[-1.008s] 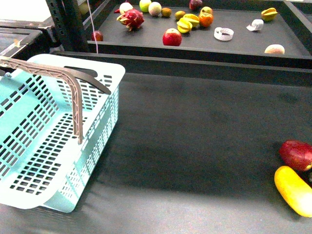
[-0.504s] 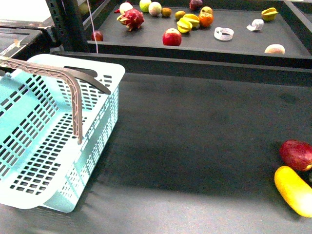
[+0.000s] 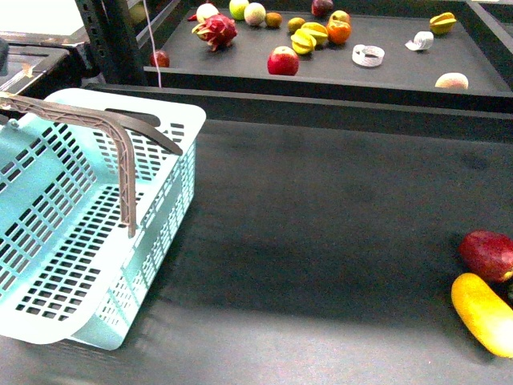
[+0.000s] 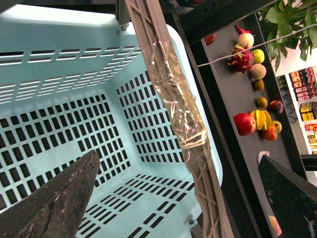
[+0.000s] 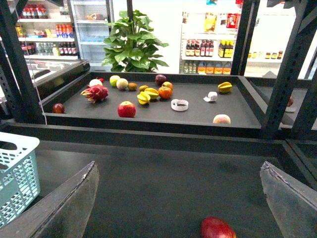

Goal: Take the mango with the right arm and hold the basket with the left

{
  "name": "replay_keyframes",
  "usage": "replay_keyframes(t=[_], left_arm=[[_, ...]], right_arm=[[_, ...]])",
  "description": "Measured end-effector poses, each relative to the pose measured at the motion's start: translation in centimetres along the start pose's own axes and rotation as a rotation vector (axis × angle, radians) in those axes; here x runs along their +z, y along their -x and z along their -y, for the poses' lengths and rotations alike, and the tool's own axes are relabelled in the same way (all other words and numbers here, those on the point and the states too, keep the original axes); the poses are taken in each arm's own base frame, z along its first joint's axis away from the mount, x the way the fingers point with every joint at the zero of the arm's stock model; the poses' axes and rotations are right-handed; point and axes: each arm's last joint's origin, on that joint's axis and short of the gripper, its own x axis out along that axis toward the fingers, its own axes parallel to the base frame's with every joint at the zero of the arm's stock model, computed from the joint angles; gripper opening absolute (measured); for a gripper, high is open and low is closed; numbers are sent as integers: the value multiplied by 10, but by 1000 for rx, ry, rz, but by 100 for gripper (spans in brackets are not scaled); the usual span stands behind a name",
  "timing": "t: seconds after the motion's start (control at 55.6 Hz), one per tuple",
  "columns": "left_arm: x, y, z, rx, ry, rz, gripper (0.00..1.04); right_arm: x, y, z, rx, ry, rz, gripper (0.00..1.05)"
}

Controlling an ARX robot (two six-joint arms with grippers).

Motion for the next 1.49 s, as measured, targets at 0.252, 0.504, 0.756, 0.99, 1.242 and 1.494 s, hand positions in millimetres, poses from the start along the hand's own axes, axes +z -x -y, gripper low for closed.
replay_keyframes(t=[0.252,0.504,0.756,0.99,1.242,1.494], left_arm=[[-15,-40,13,-11,13,-37,96],[-22,-71,15,-13,41,-42,96],[-23,-73,17,-26,53,-62,50],[-26,-57,25,-49,111,-113,7],[-32,-21,30,-113,12,-171,6],[-30,17,46,-327,-167,-248,5]], right_arm=[[0,0,0,0,0,0,97],[0,0,0,0,0,0,97],[0,0,0,0,0,0,97],[0,0,0,0,0,0,97],[0,0,0,0,0,0,97],[0,0,0,0,0,0,97]])
